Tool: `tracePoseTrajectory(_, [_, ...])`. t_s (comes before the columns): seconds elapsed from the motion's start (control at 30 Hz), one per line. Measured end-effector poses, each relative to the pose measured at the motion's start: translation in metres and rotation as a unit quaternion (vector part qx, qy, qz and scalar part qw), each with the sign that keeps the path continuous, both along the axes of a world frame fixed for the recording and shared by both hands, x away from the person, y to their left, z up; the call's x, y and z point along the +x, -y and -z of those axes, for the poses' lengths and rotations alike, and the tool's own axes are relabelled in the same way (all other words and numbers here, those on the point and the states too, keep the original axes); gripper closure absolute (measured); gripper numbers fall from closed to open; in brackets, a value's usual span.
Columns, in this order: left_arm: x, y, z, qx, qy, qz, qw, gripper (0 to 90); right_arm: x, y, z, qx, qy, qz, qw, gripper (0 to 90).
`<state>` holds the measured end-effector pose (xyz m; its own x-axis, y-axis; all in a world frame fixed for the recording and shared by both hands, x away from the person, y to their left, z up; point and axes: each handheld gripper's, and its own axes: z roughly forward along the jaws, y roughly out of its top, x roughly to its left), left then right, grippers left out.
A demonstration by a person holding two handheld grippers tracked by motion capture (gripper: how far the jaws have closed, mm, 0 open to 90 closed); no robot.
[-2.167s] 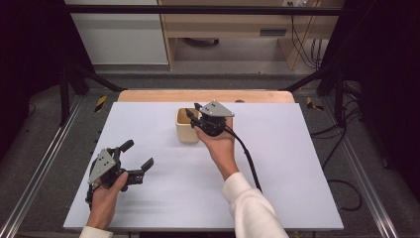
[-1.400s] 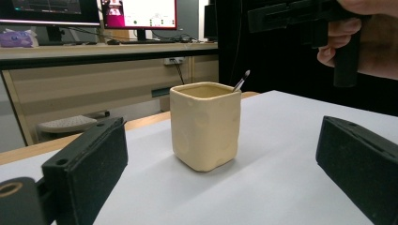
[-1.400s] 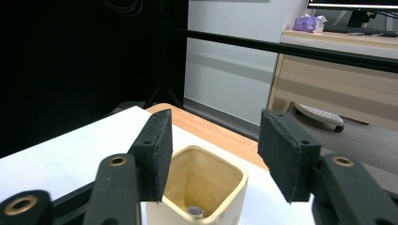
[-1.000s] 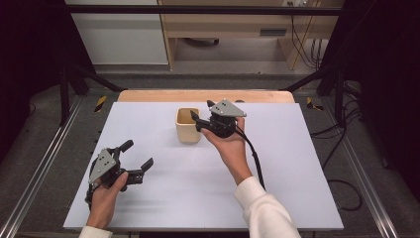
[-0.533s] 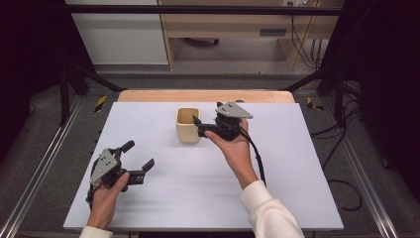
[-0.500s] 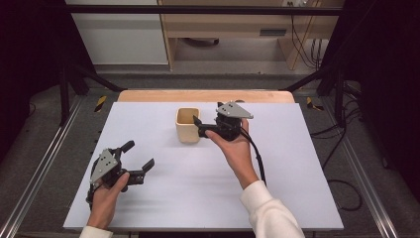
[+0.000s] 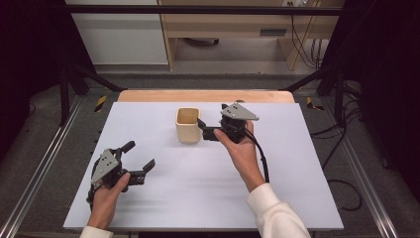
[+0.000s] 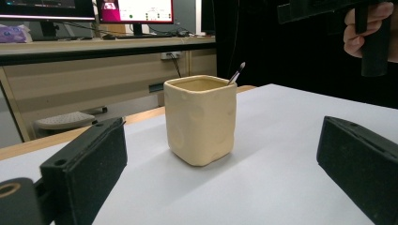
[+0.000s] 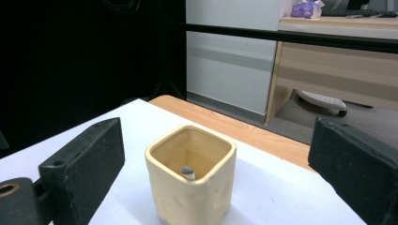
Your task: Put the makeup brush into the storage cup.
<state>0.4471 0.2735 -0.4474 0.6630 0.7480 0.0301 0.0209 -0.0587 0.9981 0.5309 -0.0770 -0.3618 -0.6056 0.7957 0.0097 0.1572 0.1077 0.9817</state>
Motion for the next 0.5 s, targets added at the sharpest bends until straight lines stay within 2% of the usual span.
tracePoseTrajectory(0.13, [0.0,0.001,0.0,0.001,0.0,0.001,1.0,1.7,-0.003,0.006,0.001,-0.001,-0.002,0.001,1.0,4.3])
tracePoseTrajectory(0.5, [0.0,0.001,0.0,-0.001,0.001,0.003,1.0,1.5,-0.012,0.026,-0.001,-0.001,0.014,0.011,0.9998,4.1])
